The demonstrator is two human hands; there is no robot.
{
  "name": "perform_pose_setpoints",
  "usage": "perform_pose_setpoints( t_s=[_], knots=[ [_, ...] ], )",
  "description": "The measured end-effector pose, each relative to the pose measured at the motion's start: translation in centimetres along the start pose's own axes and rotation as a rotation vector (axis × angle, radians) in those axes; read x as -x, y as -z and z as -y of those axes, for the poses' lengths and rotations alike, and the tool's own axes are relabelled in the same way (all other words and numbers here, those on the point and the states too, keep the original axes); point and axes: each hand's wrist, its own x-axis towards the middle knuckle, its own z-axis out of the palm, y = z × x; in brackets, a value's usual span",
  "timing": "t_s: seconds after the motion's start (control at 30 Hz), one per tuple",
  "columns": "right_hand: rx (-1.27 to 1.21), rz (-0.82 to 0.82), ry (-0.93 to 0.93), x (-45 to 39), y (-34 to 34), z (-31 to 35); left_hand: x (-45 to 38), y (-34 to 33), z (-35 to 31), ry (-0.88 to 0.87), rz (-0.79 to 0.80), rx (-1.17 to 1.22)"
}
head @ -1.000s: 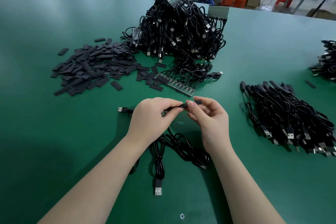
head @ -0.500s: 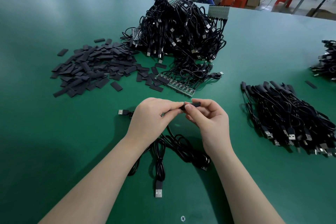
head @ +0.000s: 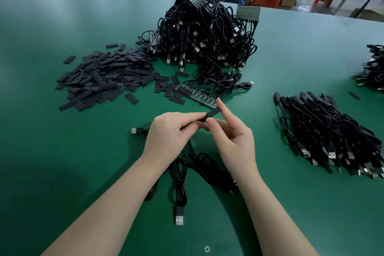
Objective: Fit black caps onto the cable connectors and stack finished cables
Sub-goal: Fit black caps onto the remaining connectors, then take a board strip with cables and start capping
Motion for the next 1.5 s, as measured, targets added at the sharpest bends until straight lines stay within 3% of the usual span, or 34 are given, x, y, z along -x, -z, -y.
perform_pose_setpoints(
  t_s=[0.13,0.37,0.47,0.57,0.63,0.73,0.8,0.87,0.93,1.0,1.03,1.17,1.27,1.33,1.5],
  knots=[
    [0.106,0.061,-0.053,0.3,-0.9,-0.3,-0.1,-0.1,-0.2,-0.069,-0.022,-0.099],
    [0.04,-0.056,-0.053,-0.2,-0.1,0.2,-0.5,0.0,0.2,-0.324,-0.024,-0.236],
    [-0.188,-0.202,-0.049,-0.7,0.5,1.7,-0.6,0.4,0.4,-0.269,-0.069,-0.218],
    [-0.34,-0.372,0.082,-2.1,3.6,4.6,-0.8,0.9,0.6,-0.17,-0.13,-0.205],
    [-0.173,-0.504,0.212,-3.0,6.7,6.6,-0.9,1.0,0.7,-0.119,-0.145,-0.187],
    [0.486,-0.664,0.26,-5.4,11.8,8.1,-0.9,1.1,0.9,-0.102,-0.135,-0.19],
    [0.91,-0.688,0.165,-7.5,15.3,7.6,-0.9,1.1,1.0,-0.116,-0.121,-0.204],
    [1.226,-0.602,-0.052,-9.3,17.9,5.9,-0.8,0.9,1.1,-0.112,-0.11,-0.216],
    [1.463,-0.38,-0.406,-10.1,19.5,3.8,-0.8,0.8,1.2,-0.068,-0.091,-0.226],
    [1.562,-0.155,-0.648,-9.9,20.1,2.4,-0.9,0.9,1.4,-0.01,-0.074,-0.239],
    [1.577,-0.112,-0.674,-9.9,20.3,2.0,-0.9,0.9,1.6,0.018,-0.066,-0.25],
    [1.619,-0.278,-0.539,-10.1,19.8,2.0,-0.9,0.7,2.5,0.128,0.055,-0.366],
    [1.572,-0.413,-0.106,-9.4,16.2,3.1,-0.8,0.5,3.3,0.193,0.197,-0.551],
    [1.383,-0.349,0.08,-8.2,12.4,3.8,-0.9,0.6,3.6,0.185,0.234,-0.584],
    [0.919,0.041,0.081,-4.7,3.4,3.0,-1.3,0.8,3.8,0.171,0.266,-0.477]
  ],
)
